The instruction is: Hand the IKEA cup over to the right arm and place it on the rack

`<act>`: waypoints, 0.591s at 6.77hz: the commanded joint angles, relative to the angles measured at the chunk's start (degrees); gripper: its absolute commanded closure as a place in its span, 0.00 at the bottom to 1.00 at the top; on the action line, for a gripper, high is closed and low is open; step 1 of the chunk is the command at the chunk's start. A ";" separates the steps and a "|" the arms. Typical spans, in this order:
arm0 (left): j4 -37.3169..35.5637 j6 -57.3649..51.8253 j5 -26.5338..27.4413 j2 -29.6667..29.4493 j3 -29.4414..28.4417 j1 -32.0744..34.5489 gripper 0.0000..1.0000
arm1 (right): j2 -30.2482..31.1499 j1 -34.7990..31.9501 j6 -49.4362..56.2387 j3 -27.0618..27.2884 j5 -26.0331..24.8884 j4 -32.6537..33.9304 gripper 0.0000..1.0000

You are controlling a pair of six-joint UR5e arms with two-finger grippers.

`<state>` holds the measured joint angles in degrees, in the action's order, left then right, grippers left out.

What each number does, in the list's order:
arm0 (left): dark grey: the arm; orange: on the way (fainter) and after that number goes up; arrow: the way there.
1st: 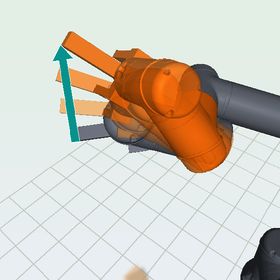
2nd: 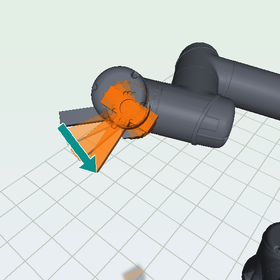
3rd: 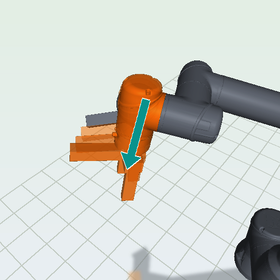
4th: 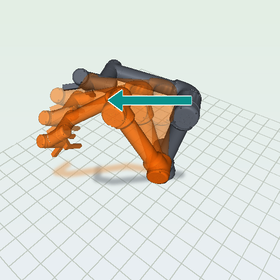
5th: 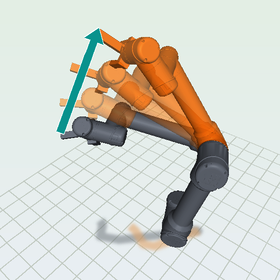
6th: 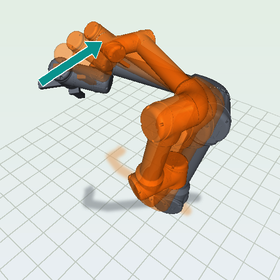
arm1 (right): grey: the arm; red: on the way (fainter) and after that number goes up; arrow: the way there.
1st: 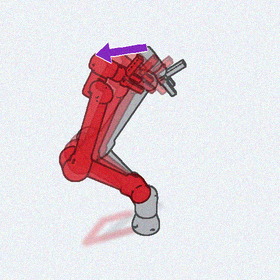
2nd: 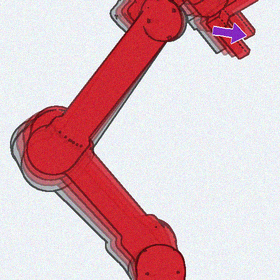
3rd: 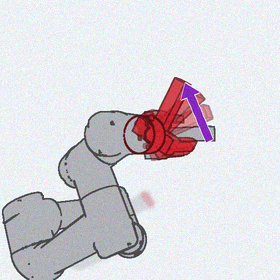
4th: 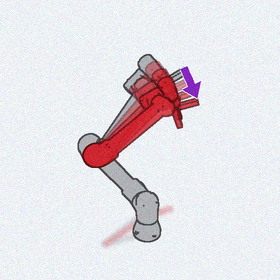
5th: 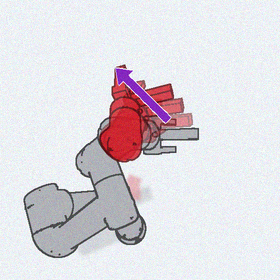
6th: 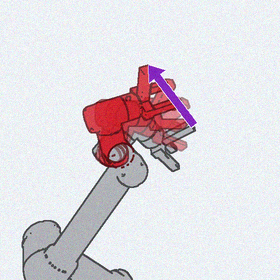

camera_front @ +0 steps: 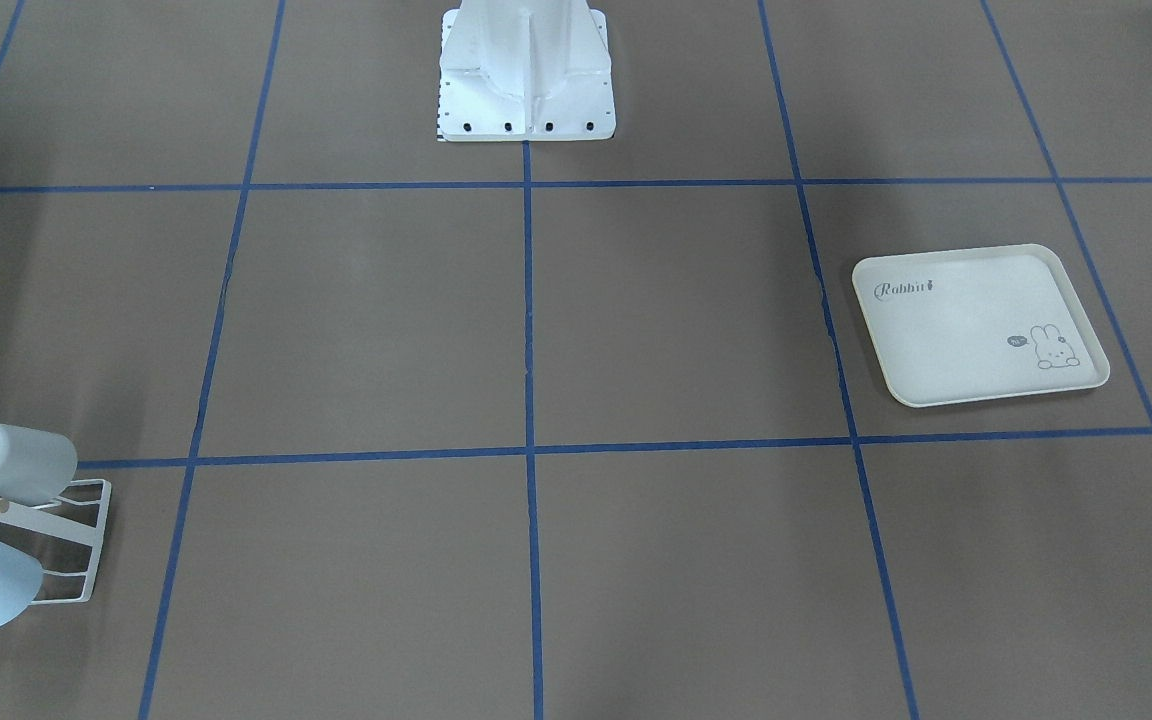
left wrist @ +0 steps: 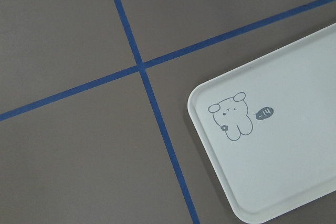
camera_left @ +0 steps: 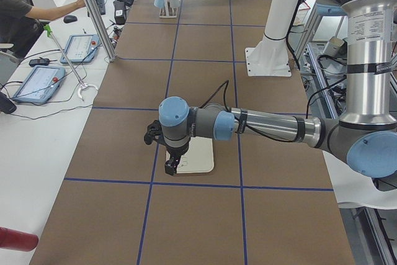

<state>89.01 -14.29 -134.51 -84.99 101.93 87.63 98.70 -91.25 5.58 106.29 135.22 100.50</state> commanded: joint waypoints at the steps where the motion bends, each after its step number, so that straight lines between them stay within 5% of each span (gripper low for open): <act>1: 0.02 -0.03 2.57 -0.08 -0.23 -0.01 0.00 | 0.00 -0.33 -0.04 0.58 0.40 2.57 0.00; 4: 0.02 -0.03 2.67 0.18 -0.32 -0.01 0.00 | 1.84 -0.24 -0.13 0.15 -0.30 2.69 0.00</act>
<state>89.03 -14.33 -131.96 -84.97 101.67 87.63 99.86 -91.49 5.38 106.71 135.14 103.33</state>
